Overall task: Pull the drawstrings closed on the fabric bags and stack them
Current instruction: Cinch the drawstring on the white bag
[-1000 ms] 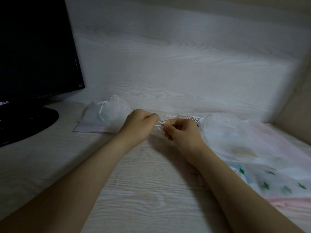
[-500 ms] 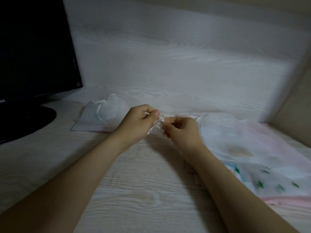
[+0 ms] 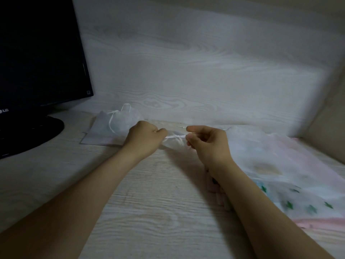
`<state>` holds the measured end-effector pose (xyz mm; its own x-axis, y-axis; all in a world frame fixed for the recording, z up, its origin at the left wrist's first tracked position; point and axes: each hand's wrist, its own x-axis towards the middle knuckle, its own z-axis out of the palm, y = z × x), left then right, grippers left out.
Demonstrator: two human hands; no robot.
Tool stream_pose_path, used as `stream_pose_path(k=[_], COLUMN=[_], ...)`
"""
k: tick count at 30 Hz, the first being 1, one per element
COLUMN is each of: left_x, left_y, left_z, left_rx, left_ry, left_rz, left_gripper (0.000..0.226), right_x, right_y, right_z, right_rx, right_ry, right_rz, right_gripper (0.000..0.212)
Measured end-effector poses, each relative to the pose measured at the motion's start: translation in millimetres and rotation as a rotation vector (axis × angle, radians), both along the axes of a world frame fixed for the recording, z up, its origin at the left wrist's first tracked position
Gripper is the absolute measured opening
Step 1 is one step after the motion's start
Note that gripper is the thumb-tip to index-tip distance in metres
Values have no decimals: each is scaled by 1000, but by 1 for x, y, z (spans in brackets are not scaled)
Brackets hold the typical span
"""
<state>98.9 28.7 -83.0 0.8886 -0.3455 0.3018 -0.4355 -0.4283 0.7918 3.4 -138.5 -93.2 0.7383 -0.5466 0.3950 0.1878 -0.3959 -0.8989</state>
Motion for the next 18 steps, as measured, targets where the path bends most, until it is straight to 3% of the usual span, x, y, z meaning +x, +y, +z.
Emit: stream_pose_path(k=[4,9,11,18], left_x=[-2,1,1,7], left_y=[-1,3,4,3], left_z=[-1,-1,-2,-1], left_rx=[21,39,41,72], left_ry=[-23,-59,-57,-101], left_rz=[-26,-7,-11,-29], left_gripper=[43,49,46,48], right_x=[-4,4,6,0], right_y=[6,11,12,13], right_z=[2,1,1,9], right_rx=[-419,-704,-703,-370], right_ry=[27,107,151,184], right_rz=[-173,-181,-186,-238], right_gripper=[30,22,21,17])
